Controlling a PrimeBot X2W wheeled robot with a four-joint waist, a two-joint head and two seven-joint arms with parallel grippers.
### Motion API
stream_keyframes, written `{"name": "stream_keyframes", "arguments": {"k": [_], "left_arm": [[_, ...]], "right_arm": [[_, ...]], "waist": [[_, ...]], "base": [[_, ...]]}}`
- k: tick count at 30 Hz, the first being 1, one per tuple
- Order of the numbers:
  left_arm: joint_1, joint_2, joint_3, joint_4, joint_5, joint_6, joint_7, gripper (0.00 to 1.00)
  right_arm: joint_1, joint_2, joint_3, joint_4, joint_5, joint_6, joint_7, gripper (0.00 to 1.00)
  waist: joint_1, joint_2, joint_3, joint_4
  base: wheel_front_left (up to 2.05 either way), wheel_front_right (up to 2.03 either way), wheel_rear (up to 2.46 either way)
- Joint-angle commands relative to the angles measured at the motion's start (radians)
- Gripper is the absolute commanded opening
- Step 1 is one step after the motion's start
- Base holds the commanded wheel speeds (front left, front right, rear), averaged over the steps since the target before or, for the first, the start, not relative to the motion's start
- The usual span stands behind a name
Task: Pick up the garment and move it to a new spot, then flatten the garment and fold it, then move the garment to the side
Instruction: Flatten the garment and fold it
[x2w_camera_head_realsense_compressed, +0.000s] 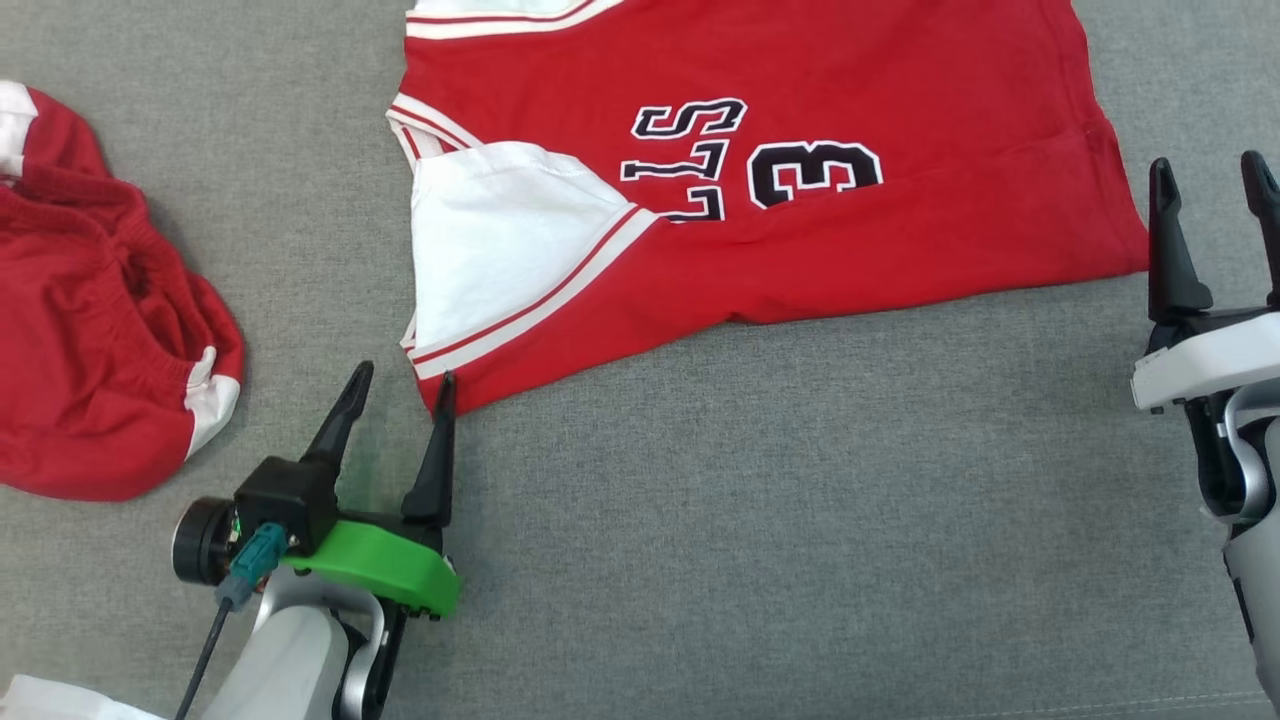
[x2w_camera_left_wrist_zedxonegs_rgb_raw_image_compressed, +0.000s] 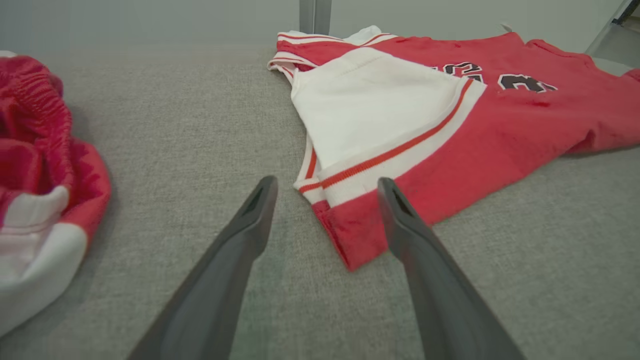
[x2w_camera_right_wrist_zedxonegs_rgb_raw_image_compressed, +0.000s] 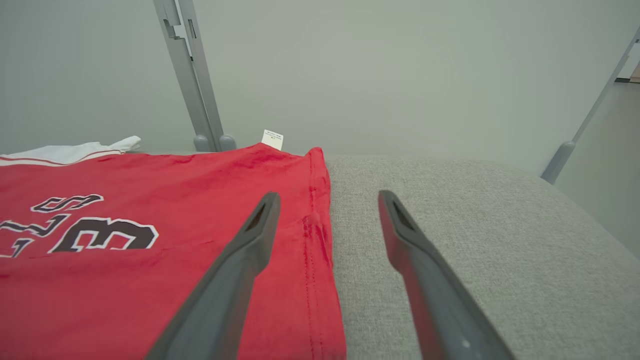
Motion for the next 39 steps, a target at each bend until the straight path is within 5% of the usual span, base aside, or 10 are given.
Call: {"name": "stream_keyframes", "arguments": {"k": [1, 10, 11, 12, 14, 27, 28, 29, 39], "left_arm": [[0.012, -0.003, 0.006, 0.012, -0.015, 0.003, -0.001, 1.0], [0.019, -0.033, 0.003, 0.053, -0.087, -0.006, 0.091, 0.99], [0.017, -0.033, 0.0, 0.056, -0.089, -0.007, 0.099, 0.8], [0.014, -0.033, -0.002, 0.059, -0.09, -0.006, 0.103, 0.42], [0.011, -0.034, -0.004, 0.064, -0.091, 0.0, 0.11, 0.0], [0.002, -0.026, -0.014, 0.038, -0.11, -0.015, 0.117, 0.0], [0.001, -0.026, -0.015, 0.037, -0.109, -0.016, 0.115, 0.0], [0.0, -0.025, -0.017, 0.036, -0.109, -0.017, 0.113, 0.0], [0.028, 0.016, -0.031, -0.019, -0.095, -0.018, 0.135, 0.0]], "right_arm": [[0.012, 0.004, -0.001, -0.005, 0.003, -0.002, -0.003, 1.0], [0.017, 0.009, 0.024, 0.009, 0.019, -0.002, -0.003, 1.0], [0.016, 0.009, 0.026, 0.012, 0.022, -0.002, -0.003, 1.0], [0.015, 0.01, 0.029, 0.021, 0.025, -0.002, -0.003, 1.0], [0.014, 0.012, 0.035, 0.045, 0.033, -0.002, -0.003, 1.0], [-0.096, -0.001, 0.165, 0.349, 0.3, -0.002, 0.01, 1.0], [-0.102, -0.001, 0.177, 0.366, 0.321, -0.002, 0.02, 0.64], [-0.108, 0.002, 0.194, 0.373, 0.345, -0.002, 0.025, 0.0], [-0.084, -0.078, 0.269, 0.329, 0.479, -0.002, 0.002, 0.0]], "waist": [[0.0, -0.0001, -0.01, 0.003], [0.0, -0.0001, -0.004, -0.019], [0.0, -0.0001, -0.003, -0.021], [0.0, -0.0001, -0.002, -0.023], [0.0, -0.0001, 0.0, -0.024], [0.0, -0.0001, 0.009, 0.012], [0.0, -0.0001, 0.009, 0.014], [0.0, -0.0001, 0.009, 0.016], [0.0, -0.0001, -0.018, 0.009]], "base": [[0.0, 0.0, 0.0], [0.0, 0.0, 0.0], [0.0, 0.0, 0.0], [0.0, 0.0, 0.0], [0.0, 0.0, 0.0], [0.0, 0.0, 0.0], [0.0, 0.0, 0.0], [0.0, 0.0, 0.0], [0.0, 0.0, 0.0]]}}
